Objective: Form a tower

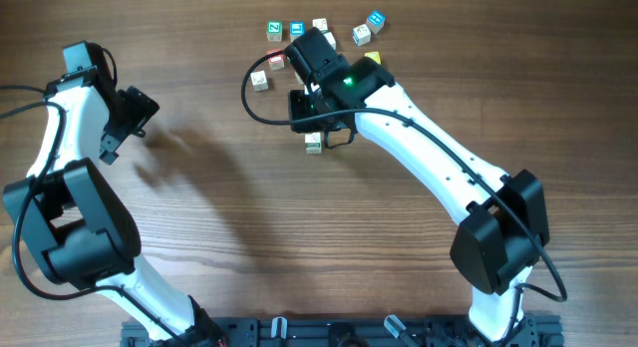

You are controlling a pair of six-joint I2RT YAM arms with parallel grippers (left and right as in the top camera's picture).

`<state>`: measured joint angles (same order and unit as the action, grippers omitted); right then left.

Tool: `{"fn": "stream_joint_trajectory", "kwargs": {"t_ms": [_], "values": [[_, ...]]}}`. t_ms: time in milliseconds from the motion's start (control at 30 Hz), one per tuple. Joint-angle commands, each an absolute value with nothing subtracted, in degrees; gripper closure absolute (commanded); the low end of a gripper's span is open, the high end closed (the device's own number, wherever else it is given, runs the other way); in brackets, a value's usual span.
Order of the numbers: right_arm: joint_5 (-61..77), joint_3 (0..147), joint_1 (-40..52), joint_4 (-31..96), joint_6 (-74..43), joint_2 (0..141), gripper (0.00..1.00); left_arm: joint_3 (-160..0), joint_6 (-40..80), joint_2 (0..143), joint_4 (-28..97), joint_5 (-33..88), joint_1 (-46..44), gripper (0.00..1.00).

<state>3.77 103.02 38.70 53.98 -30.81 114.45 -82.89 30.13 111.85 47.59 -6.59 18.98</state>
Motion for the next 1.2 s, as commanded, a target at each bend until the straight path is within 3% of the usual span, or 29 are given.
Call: {"fn": "stream_joint_trajectory", "kwargs": {"t_ms": [0, 1167], "values": [[2.5, 103.4, 38.8, 53.8, -31.5, 115.0, 0.85, -83.5, 30.3, 110.7, 47.6, -7.1, 19.2, 0.00], [0.4, 103.4, 38.8, 50.5, -28.6, 115.0, 0.84, -83.5, 30.3, 110.7, 47.6, -7.1, 19.2, 0.00]]}}
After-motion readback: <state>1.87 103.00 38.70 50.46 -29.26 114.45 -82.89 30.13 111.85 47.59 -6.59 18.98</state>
